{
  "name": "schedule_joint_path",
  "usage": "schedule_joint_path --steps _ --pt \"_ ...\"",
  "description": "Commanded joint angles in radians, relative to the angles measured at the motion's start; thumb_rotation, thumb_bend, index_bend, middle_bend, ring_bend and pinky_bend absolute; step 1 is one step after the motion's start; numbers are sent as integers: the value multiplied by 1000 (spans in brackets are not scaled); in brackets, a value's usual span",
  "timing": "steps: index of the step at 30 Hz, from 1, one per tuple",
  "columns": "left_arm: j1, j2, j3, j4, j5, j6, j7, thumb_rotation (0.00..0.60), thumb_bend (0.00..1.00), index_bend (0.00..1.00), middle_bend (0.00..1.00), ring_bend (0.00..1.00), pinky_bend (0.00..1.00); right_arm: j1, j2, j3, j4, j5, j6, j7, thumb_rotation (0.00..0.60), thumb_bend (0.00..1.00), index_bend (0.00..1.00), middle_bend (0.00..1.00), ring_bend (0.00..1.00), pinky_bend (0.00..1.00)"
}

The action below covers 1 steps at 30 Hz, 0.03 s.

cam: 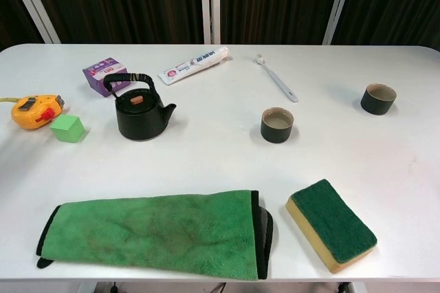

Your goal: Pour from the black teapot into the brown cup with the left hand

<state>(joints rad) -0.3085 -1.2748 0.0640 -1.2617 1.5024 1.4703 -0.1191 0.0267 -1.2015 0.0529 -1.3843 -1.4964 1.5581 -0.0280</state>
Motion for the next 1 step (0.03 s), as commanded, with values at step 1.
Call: schedule_joint_path --steps 1 --pt "79 -61 39 82 2 42 -55 95 42 56 63 25 99 2 -8 -2 2 -13 2 3 600 361 0 0 0 0"
